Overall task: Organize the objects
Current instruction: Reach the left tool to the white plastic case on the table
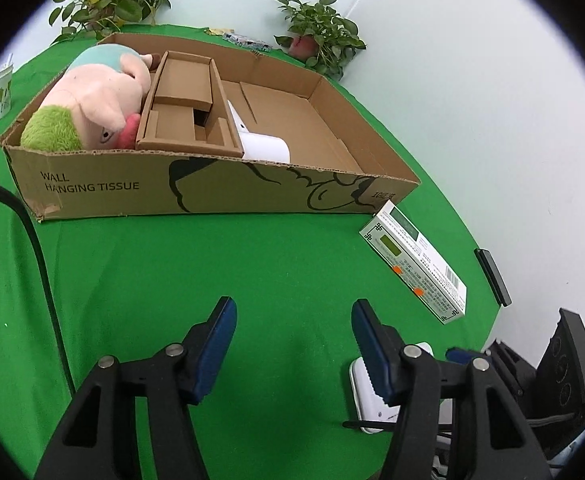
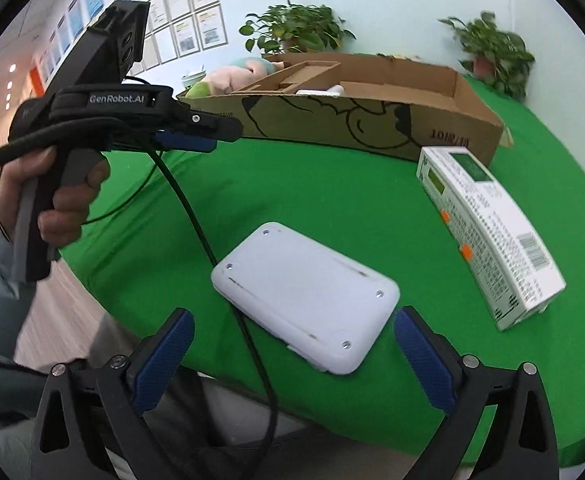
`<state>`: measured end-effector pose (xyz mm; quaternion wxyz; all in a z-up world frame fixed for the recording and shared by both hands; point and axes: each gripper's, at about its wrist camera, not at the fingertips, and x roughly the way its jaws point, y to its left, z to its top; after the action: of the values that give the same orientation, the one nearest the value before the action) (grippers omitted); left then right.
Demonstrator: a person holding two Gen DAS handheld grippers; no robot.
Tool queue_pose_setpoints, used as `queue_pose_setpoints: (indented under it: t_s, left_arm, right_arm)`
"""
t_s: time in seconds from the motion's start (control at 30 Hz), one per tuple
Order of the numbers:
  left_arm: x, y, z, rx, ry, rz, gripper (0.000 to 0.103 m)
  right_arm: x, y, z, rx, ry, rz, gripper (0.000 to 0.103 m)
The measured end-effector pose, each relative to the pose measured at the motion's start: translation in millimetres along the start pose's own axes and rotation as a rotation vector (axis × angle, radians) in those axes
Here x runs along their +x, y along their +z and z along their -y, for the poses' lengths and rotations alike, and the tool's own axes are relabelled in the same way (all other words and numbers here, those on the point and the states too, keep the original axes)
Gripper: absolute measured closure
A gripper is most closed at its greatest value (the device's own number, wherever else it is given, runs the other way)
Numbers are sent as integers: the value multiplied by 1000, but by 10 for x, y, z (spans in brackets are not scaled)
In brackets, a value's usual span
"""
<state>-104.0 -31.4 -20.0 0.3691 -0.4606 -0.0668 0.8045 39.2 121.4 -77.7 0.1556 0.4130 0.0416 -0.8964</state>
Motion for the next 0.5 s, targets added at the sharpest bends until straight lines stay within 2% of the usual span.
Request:
queue_pose_setpoints:
  t_s: [0.13,0.23,0.33,0.4,0.5]
  left_arm:
    - [97,23,50,17,-19,-27,47]
    - [225,30,130,53,-53,-76,48]
    - [281,3,183,80,-49,-101,48]
    - [281,-18,174,79,-53,-102,48]
    - [257,-27,112,54,-42,-97,48]
  right_arm:
    - [77,174,87,-70,-27,27,2]
    - [272,255,120,-166,63,-62,2]
    - [353,223,79,-239,77,-81,2]
    - [395,226,109,-242,97,-84,3]
    - [486,274,229,-158,117,-85,6]
